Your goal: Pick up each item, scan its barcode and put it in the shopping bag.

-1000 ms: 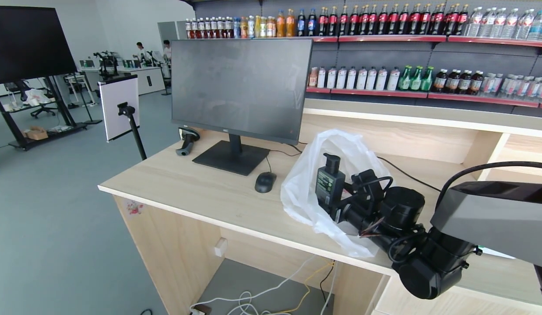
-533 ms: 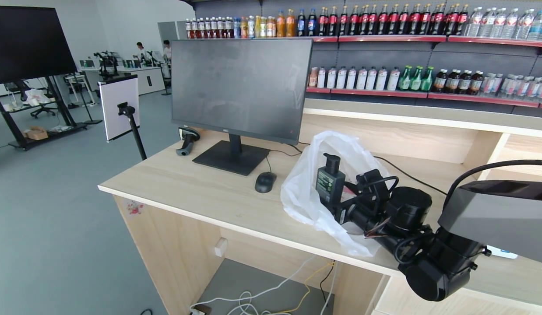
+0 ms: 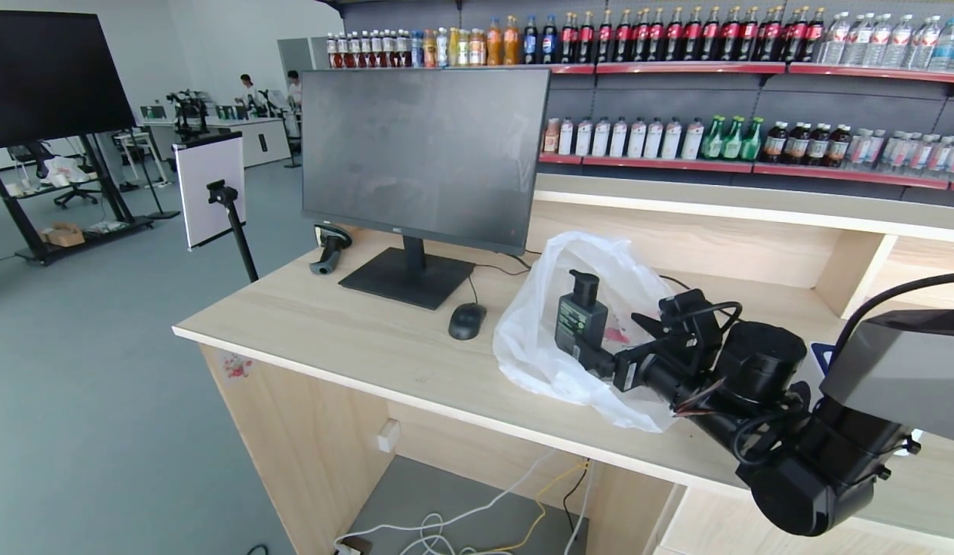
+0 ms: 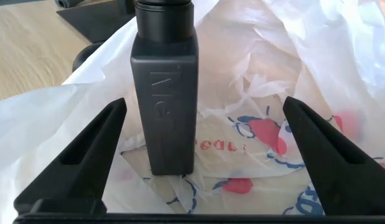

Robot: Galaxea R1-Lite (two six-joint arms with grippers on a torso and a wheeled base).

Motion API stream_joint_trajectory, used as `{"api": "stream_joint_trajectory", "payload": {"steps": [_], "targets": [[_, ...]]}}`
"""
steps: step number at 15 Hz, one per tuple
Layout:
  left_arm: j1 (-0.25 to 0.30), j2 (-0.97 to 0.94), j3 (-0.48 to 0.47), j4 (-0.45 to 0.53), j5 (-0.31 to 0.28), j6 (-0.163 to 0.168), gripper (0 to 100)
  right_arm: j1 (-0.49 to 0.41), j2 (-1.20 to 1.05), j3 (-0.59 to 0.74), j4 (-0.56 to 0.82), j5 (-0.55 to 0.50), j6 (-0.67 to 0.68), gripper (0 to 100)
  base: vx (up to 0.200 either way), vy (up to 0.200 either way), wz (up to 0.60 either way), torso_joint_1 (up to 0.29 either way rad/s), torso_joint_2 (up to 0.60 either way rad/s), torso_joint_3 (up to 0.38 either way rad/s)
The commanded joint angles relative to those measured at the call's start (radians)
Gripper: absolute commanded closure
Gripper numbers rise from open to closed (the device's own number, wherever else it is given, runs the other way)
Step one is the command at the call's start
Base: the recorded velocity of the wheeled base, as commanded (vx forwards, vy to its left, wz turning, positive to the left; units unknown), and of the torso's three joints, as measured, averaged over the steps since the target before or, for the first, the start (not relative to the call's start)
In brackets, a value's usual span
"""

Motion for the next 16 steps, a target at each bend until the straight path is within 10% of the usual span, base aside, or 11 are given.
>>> {"api": "stream_joint_trajectory", "payload": {"steps": [1,10,16], "targets": [[0.000,0.001,0.000,0.000,0.000,-0.001,0,-0.005,-0.079,0.027,-0.001,0.001,-0.004,0,0.000,0.000,0.00,0.000,0.00,0.000],[0.000,0.000,0.000,0.000,0.001,-0.010,0,-0.004,-0.369,0.231,-0.001,0.001,-0.015,0,0.000,0.000,0.00,0.000,0.00,0.000],[0.002,0.000,0.000,0.000,0.003,-0.018,0,-0.004,-0.407,0.240,-0.001,0.001,-0.012,0,-0.200,0.000,0.00,0.004,0.00,0.001]]}}
